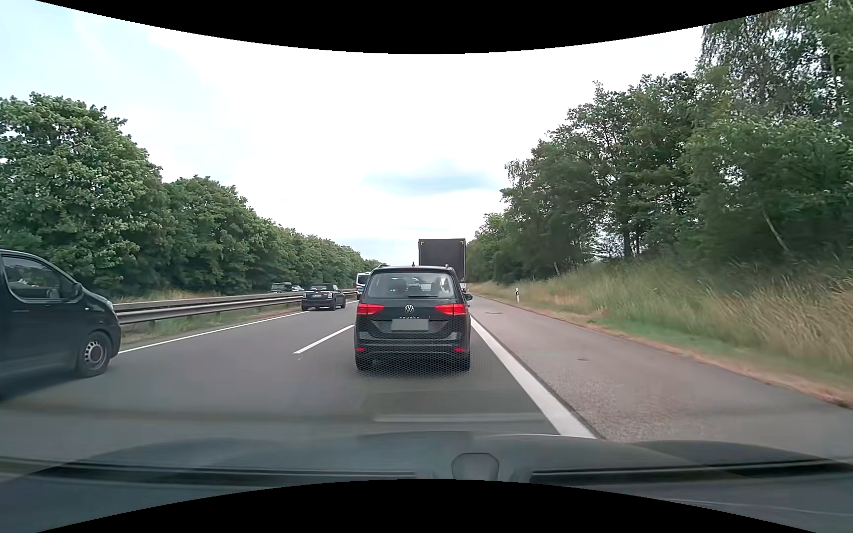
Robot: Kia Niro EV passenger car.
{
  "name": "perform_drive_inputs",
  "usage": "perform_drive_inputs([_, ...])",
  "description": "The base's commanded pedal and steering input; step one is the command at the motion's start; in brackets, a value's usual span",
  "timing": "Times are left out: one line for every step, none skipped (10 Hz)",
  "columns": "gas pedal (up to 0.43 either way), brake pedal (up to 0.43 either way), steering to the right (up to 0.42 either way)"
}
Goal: Follow the waypoints while adhering to traffic rules and regulations
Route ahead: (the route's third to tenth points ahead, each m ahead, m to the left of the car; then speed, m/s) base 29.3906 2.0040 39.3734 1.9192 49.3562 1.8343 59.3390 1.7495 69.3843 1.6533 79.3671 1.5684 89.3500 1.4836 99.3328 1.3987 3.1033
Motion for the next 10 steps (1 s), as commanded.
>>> perform_drive_inputs([0.059, 0.000, 0.002])
perform_drive_inputs([0.059, 0.000, 0.000])
perform_drive_inputs([0.059, 0.000, 0.000])
perform_drive_inputs([0.059, 0.000, -0.001])
perform_drive_inputs([0.059, 0.000, -0.004])
perform_drive_inputs([0.059, 0.000, -0.008])
perform_drive_inputs([0.059, 0.000, -0.013])
perform_drive_inputs([0.059, 0.000, -0.017])
perform_drive_inputs([0.059, 0.000, -0.019])
perform_drive_inputs([0.059, 0.000, -0.020])
